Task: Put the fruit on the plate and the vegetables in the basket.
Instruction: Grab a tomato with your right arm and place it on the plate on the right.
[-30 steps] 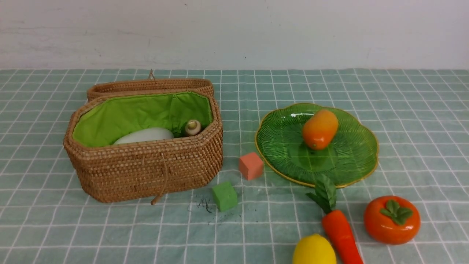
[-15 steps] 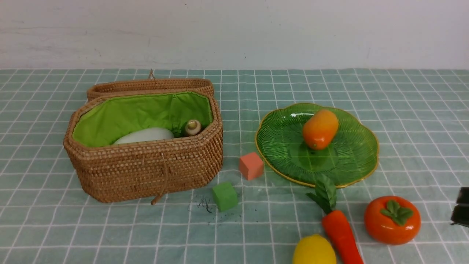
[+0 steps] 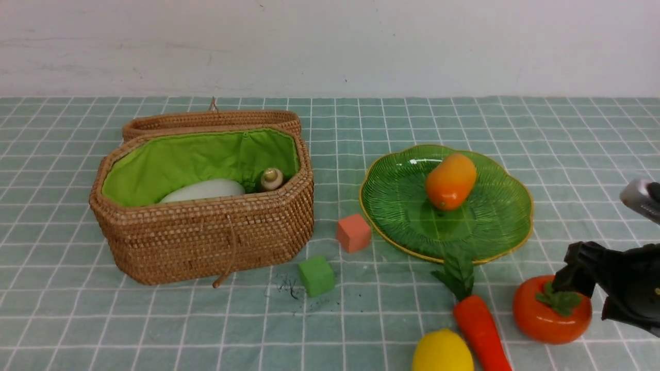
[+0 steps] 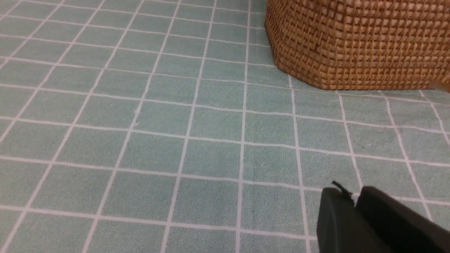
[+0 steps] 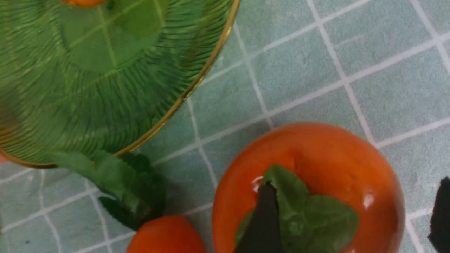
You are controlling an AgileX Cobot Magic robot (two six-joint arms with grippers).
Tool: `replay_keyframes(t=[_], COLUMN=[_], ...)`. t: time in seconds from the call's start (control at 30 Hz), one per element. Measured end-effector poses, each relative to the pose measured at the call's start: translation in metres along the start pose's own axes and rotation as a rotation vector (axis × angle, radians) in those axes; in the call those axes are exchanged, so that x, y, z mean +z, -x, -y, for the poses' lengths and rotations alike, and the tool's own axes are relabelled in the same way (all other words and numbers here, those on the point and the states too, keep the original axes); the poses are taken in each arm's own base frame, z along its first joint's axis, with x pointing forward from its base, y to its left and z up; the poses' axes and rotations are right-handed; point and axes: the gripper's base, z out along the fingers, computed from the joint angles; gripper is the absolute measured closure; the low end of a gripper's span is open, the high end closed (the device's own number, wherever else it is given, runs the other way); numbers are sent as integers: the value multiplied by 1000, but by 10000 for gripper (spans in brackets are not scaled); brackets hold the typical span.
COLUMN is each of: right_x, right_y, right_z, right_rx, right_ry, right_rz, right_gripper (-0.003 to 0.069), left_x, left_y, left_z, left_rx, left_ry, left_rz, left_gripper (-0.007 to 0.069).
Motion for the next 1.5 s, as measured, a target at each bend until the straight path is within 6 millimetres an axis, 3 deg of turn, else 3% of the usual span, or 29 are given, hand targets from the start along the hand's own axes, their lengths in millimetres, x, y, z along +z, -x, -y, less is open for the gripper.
replay_keyframes(t=[0.17,0.3,0.47,0.6,0.73,0.83,0.93,0.97,1.03,1.13,1.17,1.2,1.23,1.27,1.3,1.33,1.4,1.5], right_x=[19,22,14,-3,-37,-67,-78,-78,-71,-50,-51,-31,-32,-12,-13,1,10,14], right_y=[1,3,3,5,33,52,56,58,55,49,48,41,41,36,36,33,34,38], right_z=[2,1,-3,-11,-44,-102,-159,-161,-209,-256,-263,-285,-290,-307,-311,-322,-331,-337], right_rx=[55,46,-31,-115,-186,-302,-372,-370,-424,-480,-489,-518,-524,-555,-563,-589,-627,-647], right_ry=[-17,-11,7,38,136,299,466,472,590,682,700,734,749,772,783,797,815,829], right_rz=[-40,-40,-52,-89,7,102,156,164,189,202,208,189,195,182,190,184,188,201], right_gripper=[111,184,184,191,191,191,192,192,192,192,192,192,192,192,192,192,192,192], left_x=[0,0,0,0,0,0,0,0,0,0,0,0,0,0,0,0,0,0], left_y=[0,0,0,0,0,0,0,0,0,0,0,0,0,0,0,0,0,0], left_z=[0,0,0,0,0,0,0,0,0,0,0,0,0,0,0,0,0,0], left_rx=[0,0,0,0,0,0,0,0,0,0,0,0,0,0,0,0,0,1], left_ry=[0,0,0,0,0,0,0,0,0,0,0,0,0,0,0,0,0,0], left_rz=[0,0,0,0,0,0,0,0,0,0,0,0,0,0,0,0,0,0], left_gripper=[545,540,540,540,540,540,540,540,540,540,540,540,540,540,540,540,540,540])
